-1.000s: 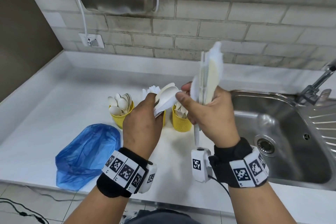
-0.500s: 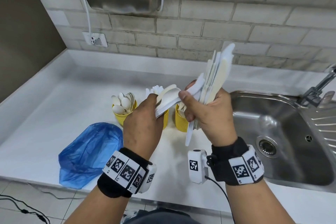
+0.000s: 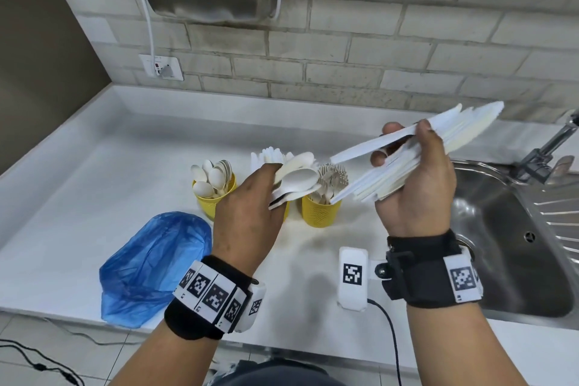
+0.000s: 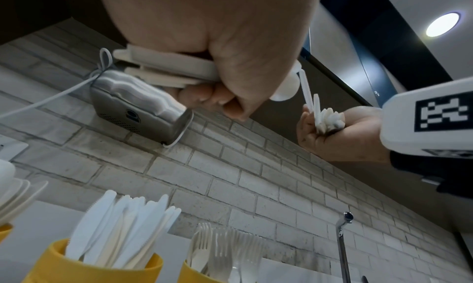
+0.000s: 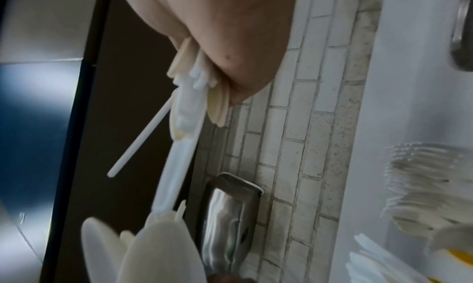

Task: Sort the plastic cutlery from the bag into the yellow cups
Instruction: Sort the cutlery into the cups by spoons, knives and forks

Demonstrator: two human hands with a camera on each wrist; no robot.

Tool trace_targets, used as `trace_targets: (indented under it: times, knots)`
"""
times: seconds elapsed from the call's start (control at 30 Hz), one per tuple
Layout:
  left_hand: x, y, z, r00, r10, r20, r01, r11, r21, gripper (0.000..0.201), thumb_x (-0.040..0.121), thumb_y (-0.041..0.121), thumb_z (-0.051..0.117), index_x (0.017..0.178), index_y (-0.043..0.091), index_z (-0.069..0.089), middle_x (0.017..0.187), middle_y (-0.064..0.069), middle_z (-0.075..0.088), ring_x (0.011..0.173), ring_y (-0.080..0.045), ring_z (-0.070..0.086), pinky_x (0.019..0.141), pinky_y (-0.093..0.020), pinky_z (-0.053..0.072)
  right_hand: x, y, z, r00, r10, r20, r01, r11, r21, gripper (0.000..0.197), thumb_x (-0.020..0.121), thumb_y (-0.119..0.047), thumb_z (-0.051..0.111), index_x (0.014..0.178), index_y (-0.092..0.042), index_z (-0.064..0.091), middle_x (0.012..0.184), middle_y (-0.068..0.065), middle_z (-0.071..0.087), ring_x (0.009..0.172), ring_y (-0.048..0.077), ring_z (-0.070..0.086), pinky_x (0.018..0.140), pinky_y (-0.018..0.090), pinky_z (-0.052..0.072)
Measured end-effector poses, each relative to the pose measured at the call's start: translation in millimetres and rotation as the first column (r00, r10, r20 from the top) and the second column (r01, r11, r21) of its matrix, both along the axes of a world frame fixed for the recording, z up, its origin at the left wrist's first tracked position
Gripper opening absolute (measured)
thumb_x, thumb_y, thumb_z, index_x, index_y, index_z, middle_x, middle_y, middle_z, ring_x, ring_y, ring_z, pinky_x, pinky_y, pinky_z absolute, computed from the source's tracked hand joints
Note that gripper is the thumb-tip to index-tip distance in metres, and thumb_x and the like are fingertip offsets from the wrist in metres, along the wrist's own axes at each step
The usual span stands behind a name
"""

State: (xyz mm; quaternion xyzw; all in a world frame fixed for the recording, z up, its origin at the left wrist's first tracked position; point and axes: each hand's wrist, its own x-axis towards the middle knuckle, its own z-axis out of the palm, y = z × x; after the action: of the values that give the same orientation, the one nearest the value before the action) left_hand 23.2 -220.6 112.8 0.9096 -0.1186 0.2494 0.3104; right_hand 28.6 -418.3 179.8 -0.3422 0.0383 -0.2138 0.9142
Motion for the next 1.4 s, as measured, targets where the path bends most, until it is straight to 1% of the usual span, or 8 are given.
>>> trace_targets:
  times: [0.13,0.37,0.6,0.8,0.97,1.07,1.27,1.4]
  knots:
    - [-0.3,-1.6,-0.7,0.996,-0.055,0.075,0.055,0.998,0.001,0.044,0.080,0.015,0.066,0.120,0.028,0.051,0.091,0.000,0.073,0.074,-0.025,0.065,0.060,-0.022,0.038,4.2,-8.4,-2.2,1.000,-0.007,0.009,0.006,0.994,0.114,0.019,0.104,-0.021,0.054,0.087,-0.015,0.057,0.069,0.003,0.054,0.064,0.022,0.059,0.073,0.038,0.056]
    - [1.4,-5.0,0.0,0.985,-0.123,0.119,0.114,0.990,0.079,0.045,0.076,0.024,0.045,0.121,0.026,0.050,0.095,-0.001,0.075,0.073,-0.027,0.069,0.062,-0.021,0.037,-8.1,-7.2,9.2,0.975,-0.022,0.221,0.104,0.926,-0.364,0.017,0.101,-0.004,0.058,0.098,-0.019,0.050,0.066,-0.001,0.045,0.035,0.010,0.032,0.043,0.019,0.032]
    - [6.1,-3.2,-2.7,0.982,-0.135,0.136,0.121,0.987,0.108,0.045,0.077,0.024,0.048,0.122,0.028,0.050,0.096,0.000,0.074,0.074,-0.031,0.070,0.055,-0.029,0.048,-23.7,-7.1,13.9,0.976,0.210,-0.063,-0.130,0.325,-0.937,0.017,0.088,-0.008,0.080,0.094,-0.023,0.075,0.071,-0.015,0.071,0.060,-0.001,0.063,0.061,0.014,0.047]
    - [8.9,3.5,-6.2,0.977,-0.178,0.121,0.163,0.979,0.124,0.044,0.079,0.025,0.049,0.122,0.031,0.050,0.100,0.000,0.074,0.079,-0.031,0.072,0.057,-0.036,0.056,-21.6,-6.5,12.5,0.958,0.260,-0.118,-0.155,0.126,-0.980,0.014,0.090,-0.020,0.081,0.079,-0.026,0.074,0.067,-0.009,0.066,0.064,-0.005,0.050,0.058,0.021,0.043]
    - [9.6,5.0,-8.4,0.975,-0.208,0.072,0.198,0.972,0.125,0.036,0.080,0.025,0.054,0.116,0.031,0.053,0.089,0.004,0.071,0.075,-0.027,0.068,0.056,-0.029,0.048,-14.6,-7.7,6.5,0.939,0.338,-0.064,-0.098,0.085,-0.992,0.005,0.089,-0.012,0.081,0.090,-0.008,0.077,0.078,0.005,0.072,0.072,0.023,0.064,0.066,0.041,0.050]
    - [10.0,4.9,-11.1,0.971,-0.241,-0.010,0.241,0.971,0.009,0.032,0.082,0.026,0.068,0.112,0.034,0.059,0.081,0.007,0.070,0.071,-0.021,0.065,0.058,-0.027,0.047,-14.0,-9.0,6.3,0.941,0.337,-0.023,-0.074,0.140,-0.987,0.005,0.090,-0.012,0.079,0.086,-0.014,0.076,0.079,-0.001,0.075,0.068,0.013,0.066,0.064,0.031,0.053]
    - [9.3,6.4,-10.9,0.951,-0.299,-0.081,0.289,0.950,-0.116,0.026,0.085,0.029,0.074,0.101,0.035,0.055,0.066,0.022,0.055,0.062,-0.008,0.048,0.057,-0.025,0.042,-6.2,-19.6,2.4,0.963,0.268,0.026,-0.121,0.516,-0.848,0.006,0.092,-0.009,0.071,0.089,-0.012,0.066,0.060,-0.017,0.057,0.048,0.000,0.049,0.052,0.011,0.039]
    - [6.9,-0.8,-6.9,0.921,-0.371,-0.118,0.348,0.920,-0.177,0.029,0.087,0.025,0.076,0.106,0.037,0.059,0.080,0.030,0.063,0.067,0.005,0.056,0.061,-0.016,0.043,-8.8,-14.0,4.0,0.942,0.329,-0.071,-0.221,0.446,-0.867,0.010,0.089,-0.002,0.073,0.091,0.003,0.065,0.055,-0.015,0.059,0.044,0.000,0.053,0.051,0.006,0.039]
